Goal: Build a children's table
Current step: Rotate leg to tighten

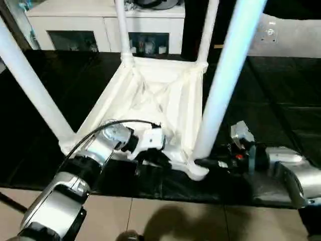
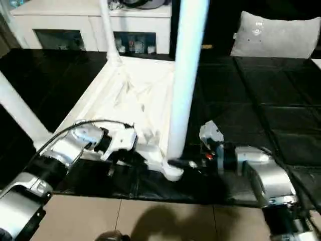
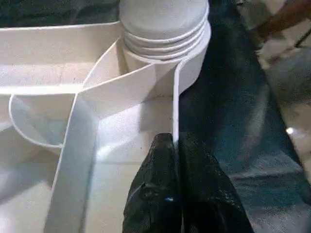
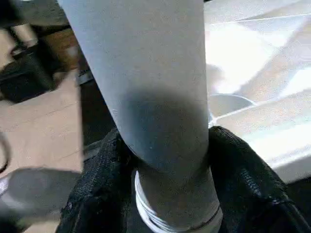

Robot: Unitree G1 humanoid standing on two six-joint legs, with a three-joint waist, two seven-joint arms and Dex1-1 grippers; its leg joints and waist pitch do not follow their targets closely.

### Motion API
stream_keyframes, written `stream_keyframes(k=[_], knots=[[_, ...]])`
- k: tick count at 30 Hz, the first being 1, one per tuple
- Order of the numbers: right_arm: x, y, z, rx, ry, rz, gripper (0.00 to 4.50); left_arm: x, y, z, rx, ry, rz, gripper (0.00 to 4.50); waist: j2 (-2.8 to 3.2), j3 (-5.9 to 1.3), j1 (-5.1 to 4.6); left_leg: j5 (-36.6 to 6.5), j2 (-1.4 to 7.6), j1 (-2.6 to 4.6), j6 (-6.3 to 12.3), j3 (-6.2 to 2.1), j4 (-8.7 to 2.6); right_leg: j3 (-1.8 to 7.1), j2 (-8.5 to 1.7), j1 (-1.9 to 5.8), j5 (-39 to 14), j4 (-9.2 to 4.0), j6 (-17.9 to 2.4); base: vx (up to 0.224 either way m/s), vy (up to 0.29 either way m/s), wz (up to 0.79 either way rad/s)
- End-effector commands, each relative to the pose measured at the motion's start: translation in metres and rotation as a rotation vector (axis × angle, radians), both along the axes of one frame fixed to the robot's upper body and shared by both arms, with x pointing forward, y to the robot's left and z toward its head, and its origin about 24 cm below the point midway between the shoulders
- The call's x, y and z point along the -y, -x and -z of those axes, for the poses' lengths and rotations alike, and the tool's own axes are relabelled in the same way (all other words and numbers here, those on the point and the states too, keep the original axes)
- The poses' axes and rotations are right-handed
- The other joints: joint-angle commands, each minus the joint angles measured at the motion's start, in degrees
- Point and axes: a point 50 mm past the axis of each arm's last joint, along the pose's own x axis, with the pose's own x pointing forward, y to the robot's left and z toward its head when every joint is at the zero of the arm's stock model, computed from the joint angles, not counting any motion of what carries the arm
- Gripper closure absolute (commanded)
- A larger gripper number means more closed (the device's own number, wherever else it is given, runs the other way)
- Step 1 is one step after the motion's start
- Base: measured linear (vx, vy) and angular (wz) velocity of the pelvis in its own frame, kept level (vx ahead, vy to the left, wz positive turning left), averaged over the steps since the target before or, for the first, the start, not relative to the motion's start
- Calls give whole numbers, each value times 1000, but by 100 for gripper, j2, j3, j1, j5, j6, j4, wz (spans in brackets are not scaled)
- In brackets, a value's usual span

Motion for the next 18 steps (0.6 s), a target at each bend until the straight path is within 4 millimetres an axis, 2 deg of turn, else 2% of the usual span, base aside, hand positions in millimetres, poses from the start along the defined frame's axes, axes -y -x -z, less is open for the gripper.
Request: stream_keyframes(k=[1, 2, 3, 4, 5, 7, 9, 10, 11, 13, 15, 16, 18], knots=[[-25, -8, 0, 23, -13, 97, 253, 25, -9, -13, 50, 67, -71, 450, -114, -345, -46, -1191, 323, 54, 216, -116, -427, 263, -463, 261, -2473, -579, -739, 0, 0, 0], [-31, -17, 3, 14, 12, 240, 253, 34, -12, -16, 56, 86, -129, 450, -120, -348, -115, -1254, 301, 54, 138, -131, -438, 248, -461, 266, -2571, -585, -694, 0, 0, 0], [-31, -17, 3, 14, 12, 240, 253, 34, -12, -16, 56, 86, -129, 450, -119, -340, -192, -1296, 279, 41, 63, -150, -450, 224, -457, 278, -2714, -596, -647, 0, 0, 0], [-36, -24, 4, 4, 31, 348, 253, 44, -15, -18, 65, 103, -185, 450, -114, -351, -259, -1319, 270, 36, 46, -155, -448, 225, -456, 291, -2732, -615, -596, 0, 0, 0], [-36, -24, 4, 4, 31, 348, 254, 44, -15, -18, 65, 103, -185, 450, -113, -351, -290, -1292, 270, 32, 53, -150, -444, 235, -449, 288, -2661, -609, -613, 0, 0, 0], [-41, -33, 5, -15, 42, 492, 254, 55, -19, -21, 77, 125, -266, 450, -108, -374, -379, -1112, 261, 18, 113, -136, -423, 251, -434, 288, -2188, -571, -780, 0, 0, 0], [-46, -37, 3, -10, 35, 551, 254, 64, -21, -24, 89, 145, -310, 450, -116, -407, -402, -904, 236, 1, 182, -121, -390, 248, -424, 316, -1822, -545, -873, 0, 0, 0], [-50, -38, 2, 15, 33, 557, 254, 67, -22, -25, 101, 155, -326, 450, -95, -412, -392, -777, 247, 0, 252, -117, -383, 255, -426, 319, -1550, -526, -941, 0, 0, 0], [-50, -38, 2, 15, 33, 557, 220, 67, -22, -25, 101, 155, -326, 450, -101, -413, -396, -748, 245, -2, 290, -105, -379, 257, -413, 317, -1444, -527, -962, 0, 0, 0], [-57, -37, -2, 67, 8, 524, 186, 73, -20, -25, 123, 160, -314, 450, -95, -427, -386, -640, 251, -13, 397, -103, -368, 257, -421, 346, -1125, -496, -1060, 0, 0, 0], [-56, -35, -3, 78, -2, 513, 168, 69, -19, -24, 127, 147, -312, 450, -85, -429, -386, -574, 264, -18, 473, -108, -370, 256, -419, 353, -907, -470, -1131, 0, 0, 0], [-53, -34, -4, 81, -1, 513, 156, 65, -20, -24, 140, 140, -307, 450, -99, -425, -390, -603, 275, -7, 506, -107, -372, 255, -421, 350, -871, -467, -1175, 0, 0, 0], [-47, -34, -4, 88, 19, 517, 141, 61, -20, -23, 162, 131, -296, 450, -84, -417, -392, -681, 282, 1, 519, -110, -377, 253, -427, 351, -931, -476, -1206, 0, 0, 0]])
